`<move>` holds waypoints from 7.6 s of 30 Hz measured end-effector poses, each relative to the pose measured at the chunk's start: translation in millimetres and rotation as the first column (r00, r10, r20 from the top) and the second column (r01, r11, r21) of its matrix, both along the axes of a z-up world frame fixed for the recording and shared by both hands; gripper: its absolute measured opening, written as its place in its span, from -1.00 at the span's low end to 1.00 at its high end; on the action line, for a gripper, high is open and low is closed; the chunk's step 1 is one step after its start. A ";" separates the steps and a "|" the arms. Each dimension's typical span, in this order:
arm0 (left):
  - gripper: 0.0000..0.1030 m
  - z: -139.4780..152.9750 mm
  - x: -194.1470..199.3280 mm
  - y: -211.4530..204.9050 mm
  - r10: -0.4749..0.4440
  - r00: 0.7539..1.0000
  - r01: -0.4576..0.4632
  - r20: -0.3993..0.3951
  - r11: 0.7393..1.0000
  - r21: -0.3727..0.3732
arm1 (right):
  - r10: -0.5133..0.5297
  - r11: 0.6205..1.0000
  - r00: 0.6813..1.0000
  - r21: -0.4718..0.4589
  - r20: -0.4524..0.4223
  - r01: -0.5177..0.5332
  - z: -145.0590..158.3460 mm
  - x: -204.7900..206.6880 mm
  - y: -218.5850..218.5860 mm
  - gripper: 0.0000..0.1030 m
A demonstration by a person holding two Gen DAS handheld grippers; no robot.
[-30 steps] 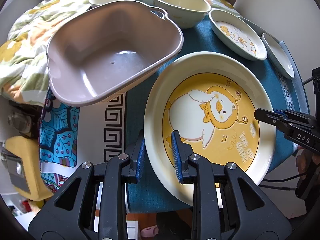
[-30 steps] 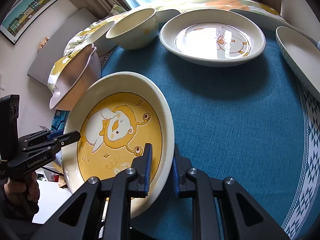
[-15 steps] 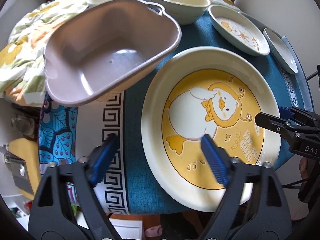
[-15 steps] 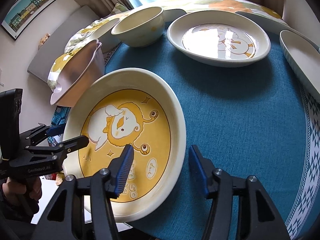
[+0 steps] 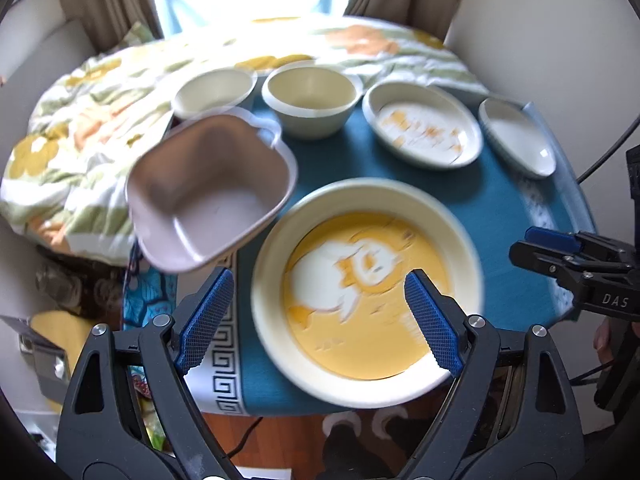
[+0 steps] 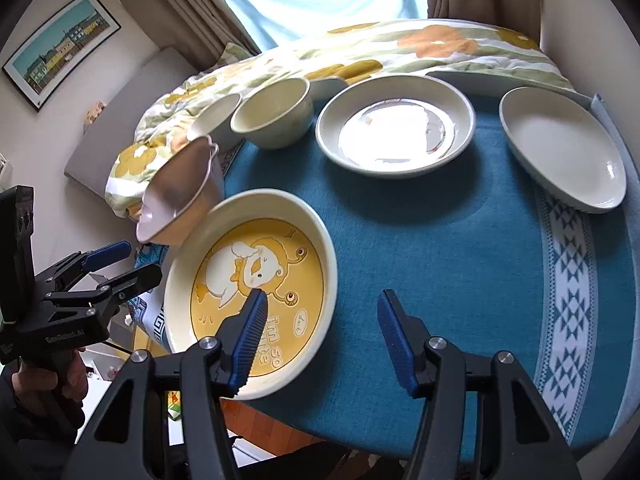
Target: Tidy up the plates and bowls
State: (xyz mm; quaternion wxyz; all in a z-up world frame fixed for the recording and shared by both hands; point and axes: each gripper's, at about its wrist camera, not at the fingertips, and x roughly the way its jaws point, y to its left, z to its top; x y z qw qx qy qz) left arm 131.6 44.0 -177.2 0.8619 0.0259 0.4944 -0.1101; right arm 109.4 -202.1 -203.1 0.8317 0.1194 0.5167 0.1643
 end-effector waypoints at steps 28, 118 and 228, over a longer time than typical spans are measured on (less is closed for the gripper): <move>1.00 -0.4 207.4 -292.4 -0.497 0.862 0.486 -0.096 0.866 -0.120 | -0.527 0.845 0.848 0.068 -0.059 0.531 17.6 34.6 -232.9 0.99; -0.68 -30.2 -8.4 0.4 0.117 0.983 -0.127 -0.145 0.990 -0.064 | 0.146 0.989 0.989 -0.003 -0.006 -0.146 -0.9 2.1 -14.1 -0.66; 0.93 32.2 73.4 -6.2 -0.062 0.996 0.046 -0.064 0.971 -0.233 | -0.215 0.953 0.937 -0.150 0.274 0.263 89.7 2.5 -14.7 0.75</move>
